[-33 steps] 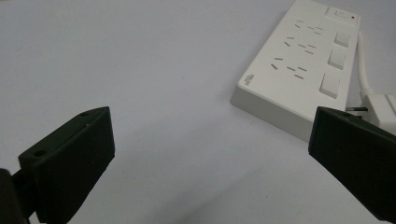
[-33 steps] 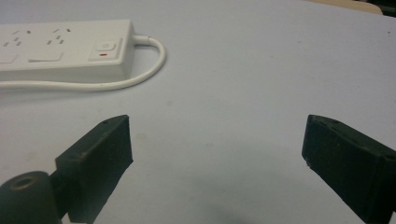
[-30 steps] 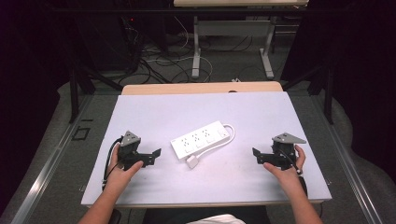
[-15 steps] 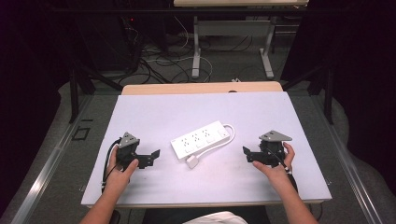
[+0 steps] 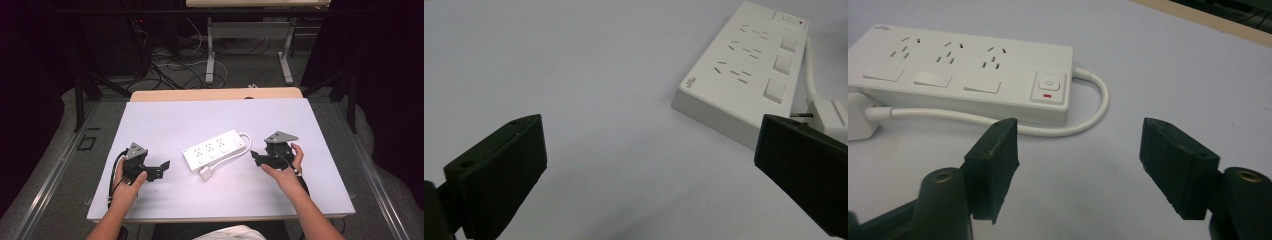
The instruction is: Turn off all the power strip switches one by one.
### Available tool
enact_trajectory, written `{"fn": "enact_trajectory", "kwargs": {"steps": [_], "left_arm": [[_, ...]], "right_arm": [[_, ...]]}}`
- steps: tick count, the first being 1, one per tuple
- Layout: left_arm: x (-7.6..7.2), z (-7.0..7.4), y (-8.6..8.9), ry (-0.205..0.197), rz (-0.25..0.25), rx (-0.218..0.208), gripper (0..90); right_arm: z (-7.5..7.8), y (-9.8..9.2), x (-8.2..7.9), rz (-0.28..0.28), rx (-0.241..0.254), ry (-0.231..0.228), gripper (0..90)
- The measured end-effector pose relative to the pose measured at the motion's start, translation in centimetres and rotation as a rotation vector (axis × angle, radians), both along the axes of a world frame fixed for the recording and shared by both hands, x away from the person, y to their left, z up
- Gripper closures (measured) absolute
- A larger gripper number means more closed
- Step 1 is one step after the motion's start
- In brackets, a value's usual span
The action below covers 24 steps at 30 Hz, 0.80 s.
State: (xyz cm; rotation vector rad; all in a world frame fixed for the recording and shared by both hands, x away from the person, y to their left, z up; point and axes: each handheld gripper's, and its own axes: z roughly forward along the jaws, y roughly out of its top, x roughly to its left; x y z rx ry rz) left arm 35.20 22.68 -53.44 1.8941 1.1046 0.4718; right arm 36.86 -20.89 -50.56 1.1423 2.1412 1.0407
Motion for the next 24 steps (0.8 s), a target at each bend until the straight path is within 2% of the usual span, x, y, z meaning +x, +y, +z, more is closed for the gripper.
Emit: {"fn": "enact_trajectory", "kwargs": {"steps": [5, 8, 11, 12, 18, 24], "left_arm": [[0.0, -0.1, 0.0, -0.002, -0.005, 0.01, 0.3], [-0.1, 0.0, 0.1, 0.015, -0.005, 0.006, 0.3], [-0.1, 0.0, 0.1, 0.009, -0.009, 0.013, 0.3], [-0.1, -0.1, 0.1, 0.008, -0.009, 0.013, 0.3], [-0.1, 0.0, 0.2, 0.015, -0.008, 0.015, 0.3], [-0.1, -0.1, 0.2, 0.009, -0.003, 0.012, 0.3]], "right_arm": [[0.1, 0.8, 1.1, -0.004, -0.047, 0.035, 38.8], [0.1, 1.1, 1.8, -0.017, -0.045, 0.044, 39.8], [0.0, 1.1, 2.3, -0.017, -0.04, 0.052, 40.4], [0.0, 1.2, 2.7, -0.024, -0.035, 0.068, 40.4], [0.4, 1.6, 3.6, -0.025, -0.025, 0.077, 42.2], [0.6, 2.2, 4.6, -0.025, -0.04, 0.088, 44.4]]}}
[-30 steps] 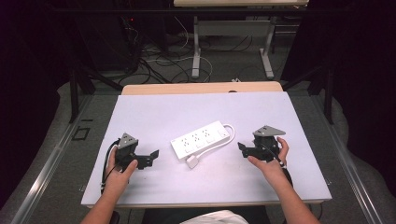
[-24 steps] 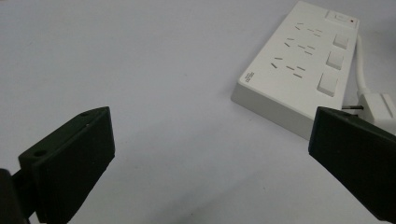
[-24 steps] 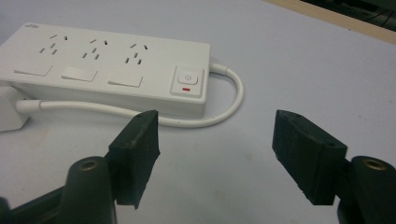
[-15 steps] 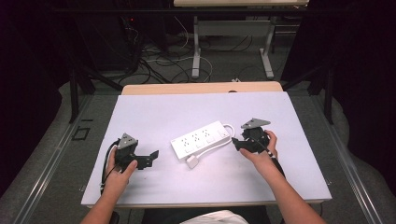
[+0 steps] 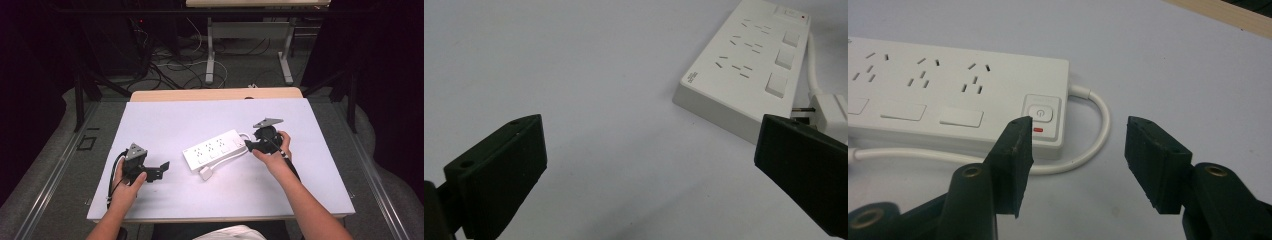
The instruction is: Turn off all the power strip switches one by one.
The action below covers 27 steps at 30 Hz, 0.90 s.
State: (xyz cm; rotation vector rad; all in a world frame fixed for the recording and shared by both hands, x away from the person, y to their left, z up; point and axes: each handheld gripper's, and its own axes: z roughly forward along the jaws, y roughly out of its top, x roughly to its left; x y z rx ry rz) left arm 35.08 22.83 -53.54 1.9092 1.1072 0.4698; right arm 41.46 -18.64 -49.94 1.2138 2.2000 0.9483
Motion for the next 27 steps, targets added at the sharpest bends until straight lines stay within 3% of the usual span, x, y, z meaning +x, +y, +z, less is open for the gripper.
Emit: {"fn": "enact_trajectory", "kwargs": {"steps": [6, 10, 16, 22, 27], "left_arm": [[0.0, 0.0, 0.0, 0.003, 0.003, -0.006, 0.3], [0.0, 0.0, 0.0, -0.002, -0.001, -0.001, 0.3], [0.0, 0.0, 0.0, 0.0, -0.003, 0.001, 0.3], [0.0, 0.0, 0.1, -0.002, -0.006, 0.004, 0.3], [0.0, 0.0, 0.0, -0.001, -0.006, 0.003, 0.3]], "right_arm": [[0.3, 0.6, 0.9, 0.037, 0.011, 0.022, 50.9], [0.5, 1.2, 1.6, 0.07, -0.019, 0.04, 57.3], [0.6, 1.7, 2.4, 0.07, -0.049, 0.047, 57.9], [0.4, 2.4, 3.1, 0.084, -0.035, 0.065, 69.2], [0.0, 3.2, 3.7, 0.101, -0.064, 0.076, 75.2]]}}
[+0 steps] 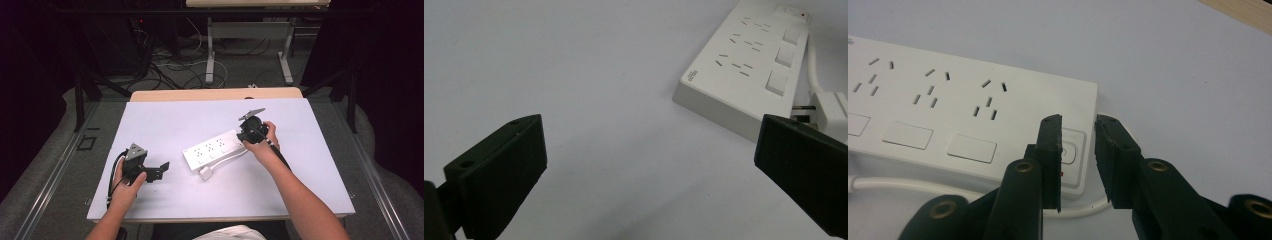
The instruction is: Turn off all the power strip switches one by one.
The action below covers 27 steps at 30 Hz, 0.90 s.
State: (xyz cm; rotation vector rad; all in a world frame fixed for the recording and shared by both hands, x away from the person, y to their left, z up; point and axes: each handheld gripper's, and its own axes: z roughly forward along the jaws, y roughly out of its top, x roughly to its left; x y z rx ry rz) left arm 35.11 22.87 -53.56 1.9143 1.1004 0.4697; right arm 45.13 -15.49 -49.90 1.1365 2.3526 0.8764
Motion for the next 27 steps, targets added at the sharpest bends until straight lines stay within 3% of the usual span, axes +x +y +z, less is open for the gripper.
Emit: {"fn": "enact_trajectory", "kwargs": {"steps": [5, 9, 10, 11, 16, 27], "left_arm": [[0.0, 0.0, 0.0, 0.005, 0.0, 0.001, 0.3], [0.0, 0.0, 0.0, 0.006, 0.0, 0.002, 0.3], [0.0, 0.0, 0.0, 0.006, 0.0, 0.002, 0.3], [0.0, 0.0, 0.0, 0.003, -0.002, 0.002, 0.3], [0.1, -0.1, 0.0, 0.0, -0.004, 0.002, 0.3], [0.1, -0.1, 0.0, 0.007, -0.002, 0.001, 0.3]], "right_arm": [[-0.2, 0.4, 0.3, -0.004, 0.015, 0.024, 82.1], [-0.5, 0.6, 0.5, 0.008, -0.001, 0.033, 87.2], [-0.7, 0.6, 0.6, 0.007, 0.001, 0.044, 88.8], [-0.8, 0.6, 0.7, -0.004, 0.013, 0.096, 90.0], [-1.3, 0.6, 1.0, -0.019, 0.04, 0.117, 90.0], [-1.9, 0.9, 1.3, -0.045, 0.026, 0.124, 90.0]]}}
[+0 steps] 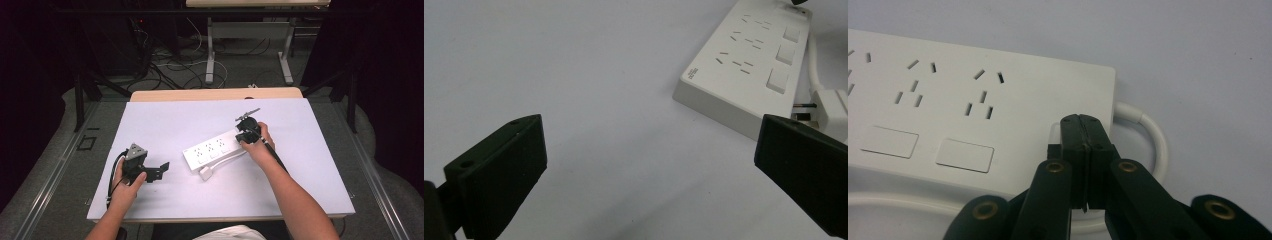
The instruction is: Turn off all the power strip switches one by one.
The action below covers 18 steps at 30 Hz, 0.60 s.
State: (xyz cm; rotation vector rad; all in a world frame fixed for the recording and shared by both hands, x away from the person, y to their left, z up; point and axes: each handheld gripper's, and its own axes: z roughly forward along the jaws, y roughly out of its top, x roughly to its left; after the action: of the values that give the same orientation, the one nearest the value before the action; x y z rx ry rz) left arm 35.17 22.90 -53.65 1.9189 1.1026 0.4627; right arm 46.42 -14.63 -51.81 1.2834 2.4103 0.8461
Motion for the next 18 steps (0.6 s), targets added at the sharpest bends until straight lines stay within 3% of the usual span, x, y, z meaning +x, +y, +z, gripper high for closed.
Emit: {"fn": "enact_trajectory", "kwargs": {"steps": [7, 8, 10, 11, 14, 18], "left_arm": [[0.0, -0.01, 0.0, 0.003, -0.001, 0.0, 0.4], [0.01, 0.0, 0.01, -0.001, -0.002, 0.001, 0.4], [-0.02, 0.01, 0.0, 0.003, -0.001, 0.0, 0.3], [-0.03, 0.01, 0.0, 0.003, -0.001, 0.001, 0.4], [-0.03, 0.01, -0.01, 0.003, -0.001, 0.002, 0.3], [-0.04, 0.0, -0.02, 0.004, -0.001, 0.001, 0.3]], "right_arm": [[-0.25, 0.01, 0.13, -0.008, -0.005, 0.005, 90.0], [-0.29, 0.09, 0.13, -0.014, 0.008, 0.023, 90.0], [-0.36, -0.09, 0.2, -0.006, 0.01, 0.024, 90.0], [-0.52, -0.15, 0.29, -0.009, 0.034, 0.012, 90.0], [-0.32, -0.14, 0.24, -0.014, 0.01, 0.035, 90.0], [-0.35, -0.05, 0.19, -0.011, 0.01, 0.029, 90.0]]}}
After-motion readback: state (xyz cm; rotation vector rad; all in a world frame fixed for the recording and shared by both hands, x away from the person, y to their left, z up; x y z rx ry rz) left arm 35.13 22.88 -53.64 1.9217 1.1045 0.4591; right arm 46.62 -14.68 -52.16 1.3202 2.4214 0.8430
